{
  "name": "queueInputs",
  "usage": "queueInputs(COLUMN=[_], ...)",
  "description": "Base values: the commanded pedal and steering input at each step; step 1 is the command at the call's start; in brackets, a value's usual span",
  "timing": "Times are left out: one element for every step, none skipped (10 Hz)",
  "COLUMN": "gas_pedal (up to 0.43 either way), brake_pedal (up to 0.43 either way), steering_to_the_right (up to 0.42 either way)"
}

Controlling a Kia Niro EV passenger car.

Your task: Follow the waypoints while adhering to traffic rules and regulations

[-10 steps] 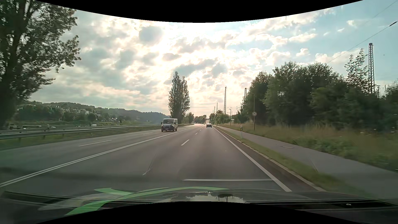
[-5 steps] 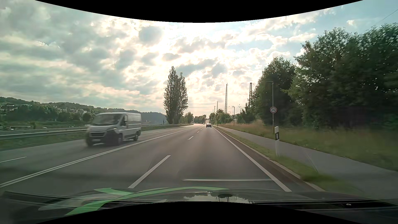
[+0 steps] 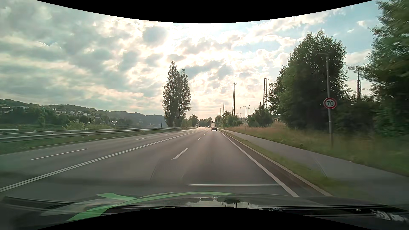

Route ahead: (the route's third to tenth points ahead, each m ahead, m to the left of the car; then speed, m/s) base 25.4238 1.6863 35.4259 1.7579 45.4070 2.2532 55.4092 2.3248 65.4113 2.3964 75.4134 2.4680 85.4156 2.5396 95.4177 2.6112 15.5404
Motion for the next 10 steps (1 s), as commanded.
queueInputs(gas_pedal=[0.150,0.157,0.157,0.157,0.157,0.157,0.157,0.157,0.157,0.150], brake_pedal=[0.000,0.000,0.000,0.000,0.000,0.000,0.000,0.000,0.000,0.000], steering_to_the_right=[-0.001,0.000,0.000,0.000,0.000,0.000,0.000,0.000,0.000,0.000])
